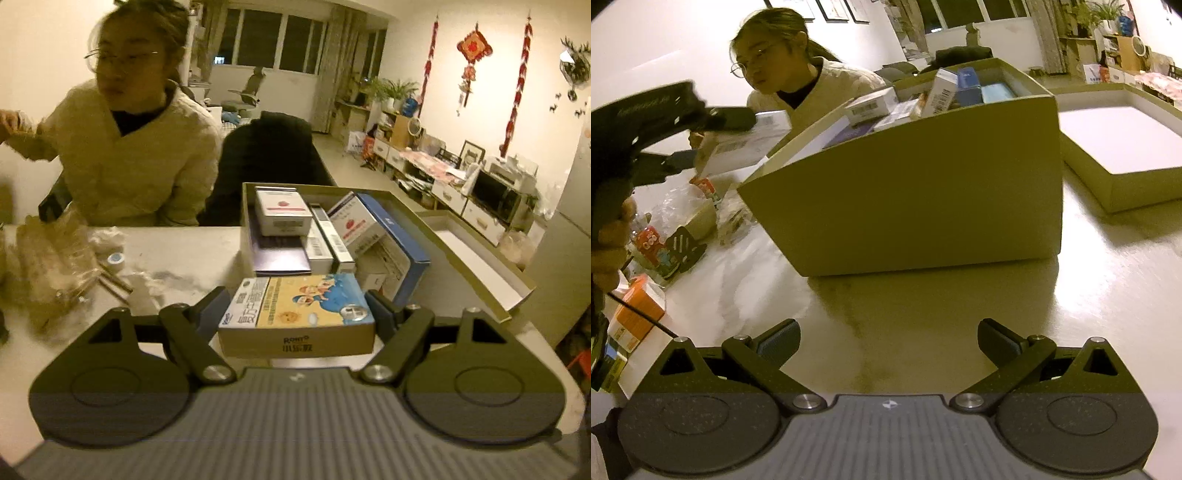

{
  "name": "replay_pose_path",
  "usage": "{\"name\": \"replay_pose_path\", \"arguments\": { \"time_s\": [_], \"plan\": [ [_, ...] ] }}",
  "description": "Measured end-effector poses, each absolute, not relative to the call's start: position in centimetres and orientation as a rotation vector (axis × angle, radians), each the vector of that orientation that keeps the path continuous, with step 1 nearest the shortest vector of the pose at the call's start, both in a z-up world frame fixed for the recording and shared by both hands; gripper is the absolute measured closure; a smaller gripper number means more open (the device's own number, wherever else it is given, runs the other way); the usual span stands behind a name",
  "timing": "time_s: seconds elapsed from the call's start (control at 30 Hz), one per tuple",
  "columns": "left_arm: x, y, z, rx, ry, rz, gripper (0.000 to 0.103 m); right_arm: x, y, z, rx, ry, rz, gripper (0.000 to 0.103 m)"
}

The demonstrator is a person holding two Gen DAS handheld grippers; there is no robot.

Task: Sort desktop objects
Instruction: 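Carry the cartoon box with the left gripper and lower it into the beige box, then open the left gripper and withdraw it from the cartoon box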

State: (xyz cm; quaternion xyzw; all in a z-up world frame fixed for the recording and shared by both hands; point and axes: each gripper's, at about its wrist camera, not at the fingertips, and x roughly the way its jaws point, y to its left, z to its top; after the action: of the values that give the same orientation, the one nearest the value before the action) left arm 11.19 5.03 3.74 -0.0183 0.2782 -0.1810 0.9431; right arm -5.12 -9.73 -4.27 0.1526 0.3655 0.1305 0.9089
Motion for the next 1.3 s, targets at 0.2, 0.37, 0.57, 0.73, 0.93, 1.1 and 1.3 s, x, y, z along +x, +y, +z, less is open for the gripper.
{"name": "replay_pose_path", "arguments": {
  "time_s": [0.2, 0.37, 0.57, 0.73, 0.93, 1.1, 1.3],
  "plan": [
    [12.6, 2.2, 3.6, -0.007, 0.591, -0.391, 0.024, -4.8, -10.6, -4.6, 0.328, 0.762, 0.255, 0.000],
    [14.3, -0.2, 2.2, 0.040, 0.654, -0.399, 0.024, -4.5, -11.0, -4.9, 0.334, 0.763, 0.249, 0.000],
    [15.4, -1.7, 0.5, 0.077, 0.724, -0.389, 0.024, -4.4, -11.5, -4.9, 0.343, 0.763, 0.236, 0.000],
    [15.6, -2.5, 0.0, 0.115, 0.736, -0.374, 0.024, -4.4, -12.3, -4.8, 0.353, 0.760, 0.210, 0.000],
    [16.1, -3.3, 0.2, 0.133, 0.740, -0.360, 0.024, -4.5, -12.6, -4.8, 0.357, 0.759, 0.201, 0.000],
    [16.8, -4.5, 0.2, 0.151, 0.756, -0.353, 0.024, -5.0, -12.4, -4.6, 0.350, 0.756, 0.203, 0.000],
    [17.6, -5.3, 0.1, 0.149, 0.788, -0.341, 0.023, -5.4, -12.4, -4.3, 0.344, 0.751, 0.197, 0.000]
  ]
}}
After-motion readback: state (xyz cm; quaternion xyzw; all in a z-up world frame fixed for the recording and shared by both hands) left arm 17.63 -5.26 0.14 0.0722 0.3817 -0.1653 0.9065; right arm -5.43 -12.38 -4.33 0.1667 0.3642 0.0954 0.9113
